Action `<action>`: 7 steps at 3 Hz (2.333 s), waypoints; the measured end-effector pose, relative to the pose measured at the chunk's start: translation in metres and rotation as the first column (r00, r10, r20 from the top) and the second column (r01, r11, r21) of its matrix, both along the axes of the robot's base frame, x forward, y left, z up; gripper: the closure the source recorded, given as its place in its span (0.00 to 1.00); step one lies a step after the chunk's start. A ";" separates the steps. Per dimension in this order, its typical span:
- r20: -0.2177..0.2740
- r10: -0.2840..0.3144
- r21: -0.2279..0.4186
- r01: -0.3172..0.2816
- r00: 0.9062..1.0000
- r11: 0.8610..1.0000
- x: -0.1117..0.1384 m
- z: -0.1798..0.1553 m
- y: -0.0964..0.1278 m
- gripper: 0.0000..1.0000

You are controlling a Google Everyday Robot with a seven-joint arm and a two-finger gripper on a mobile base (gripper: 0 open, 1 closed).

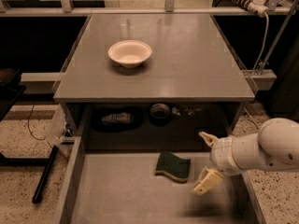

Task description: Pick sponge from top drawer and place on counter

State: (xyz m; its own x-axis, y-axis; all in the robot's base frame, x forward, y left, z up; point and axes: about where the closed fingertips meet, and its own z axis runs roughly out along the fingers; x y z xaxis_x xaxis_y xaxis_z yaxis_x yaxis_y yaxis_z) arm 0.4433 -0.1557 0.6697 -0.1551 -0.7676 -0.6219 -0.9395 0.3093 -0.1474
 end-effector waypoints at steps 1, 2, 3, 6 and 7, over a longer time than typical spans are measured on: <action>-0.013 0.008 0.024 -0.008 1.000 1.000 0.002 -0.026 0.013 0.00; -0.033 0.013 0.040 -0.012 0.999 0.999 0.005 -0.047 0.022 0.00; -0.046 0.016 0.056 -0.013 0.999 0.998 0.008 -0.060 0.031 0.00; -0.066 0.009 0.069 -0.004 0.998 0.998 0.012 -0.071 0.037 0.42; -0.066 0.009 0.069 -0.004 0.998 0.998 0.012 -0.071 0.037 0.65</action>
Offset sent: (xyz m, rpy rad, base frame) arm 0.0091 0.0307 -0.0731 0.0597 0.0567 0.0133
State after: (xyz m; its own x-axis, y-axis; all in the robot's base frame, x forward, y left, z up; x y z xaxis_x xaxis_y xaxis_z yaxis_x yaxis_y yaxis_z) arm 0.4556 -0.1191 0.5989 -0.1929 -0.7244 -0.6619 -0.9485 0.3105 -0.0635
